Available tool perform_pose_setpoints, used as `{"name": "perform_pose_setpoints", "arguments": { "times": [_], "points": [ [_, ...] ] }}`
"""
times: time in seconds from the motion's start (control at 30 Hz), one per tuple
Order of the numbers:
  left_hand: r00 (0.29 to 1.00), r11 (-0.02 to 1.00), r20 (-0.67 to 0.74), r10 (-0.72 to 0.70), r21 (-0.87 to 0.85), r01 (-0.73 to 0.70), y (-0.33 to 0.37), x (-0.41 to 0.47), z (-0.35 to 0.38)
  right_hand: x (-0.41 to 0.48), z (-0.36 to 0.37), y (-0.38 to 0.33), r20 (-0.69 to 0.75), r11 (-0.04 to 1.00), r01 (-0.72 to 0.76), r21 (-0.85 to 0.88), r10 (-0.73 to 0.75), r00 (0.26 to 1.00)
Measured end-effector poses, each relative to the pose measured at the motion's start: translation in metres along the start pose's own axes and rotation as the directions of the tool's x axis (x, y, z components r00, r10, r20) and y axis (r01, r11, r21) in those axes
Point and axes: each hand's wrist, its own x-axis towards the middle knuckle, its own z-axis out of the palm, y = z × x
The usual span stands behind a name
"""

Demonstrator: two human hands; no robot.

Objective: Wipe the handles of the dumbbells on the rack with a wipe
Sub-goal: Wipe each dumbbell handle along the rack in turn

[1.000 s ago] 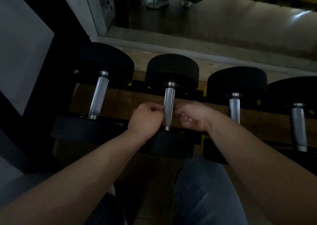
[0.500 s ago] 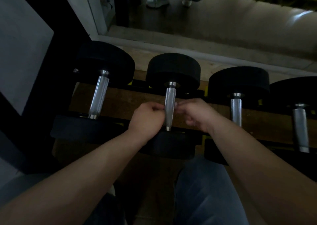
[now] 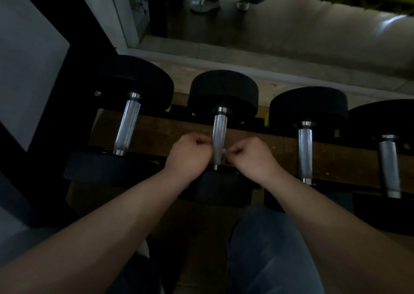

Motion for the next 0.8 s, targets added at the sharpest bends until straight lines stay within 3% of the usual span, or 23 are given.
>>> {"name": "perform_pose_setpoints", "arguments": {
  "times": [0.23,0.3,0.37,0.43,0.5,0.57,0.63,0.7,0.8],
  "points": [
    [1.000,1.000,0.013,-0.009,0.013,0.009,0.003,-0.002,0.001,0.030,0.006,-0.015,-0.367,0.965,0.048,0.259,0.052,0.929],
    [1.000,1.000,0.016,-0.009,0.008,0.008,0.002,-0.002,0.002,0.025,0.004,-0.015,-0.296,0.958,0.004,0.287,0.084,0.951],
    [1.000,1.000,-0.002,-0.006,0.011,0.006,0.001,-0.001,0.002,0.011,0.000,-0.011,-0.052,0.977,-0.103,0.189,0.115,0.992],
    [1.000,1.000,-0.027,-0.006,0.009,0.006,0.000,0.000,0.003,-0.001,-0.004,-0.010,0.187,0.986,-0.161,0.031,0.153,0.970],
    [1.000,1.000,-0.027,-0.006,0.007,0.006,0.001,0.000,0.003,0.001,-0.008,-0.014,0.191,0.968,-0.227,0.105,0.205,0.960],
    [1.000,1.000,-0.006,0.003,-0.003,-0.003,0.002,-0.002,0.003,0.013,-0.013,-0.019,0.096,0.868,-0.289,0.405,0.274,0.957],
    [1.000,1.000,-0.002,0.009,-0.010,-0.009,0.002,-0.003,0.002,0.025,-0.017,-0.024,0.015,0.758,-0.235,0.609,0.284,0.959],
    [1.000,1.000,-0.005,0.010,-0.012,-0.010,0.001,-0.001,0.001,0.026,-0.017,-0.024,-0.024,0.865,-0.200,0.459,0.237,0.971],
    [1.000,1.000,-0.026,0.001,-0.015,-0.001,-0.001,0.001,0.002,0.006,-0.009,-0.018,0.132,0.984,-0.175,0.044,0.168,0.977]
  ]
}}
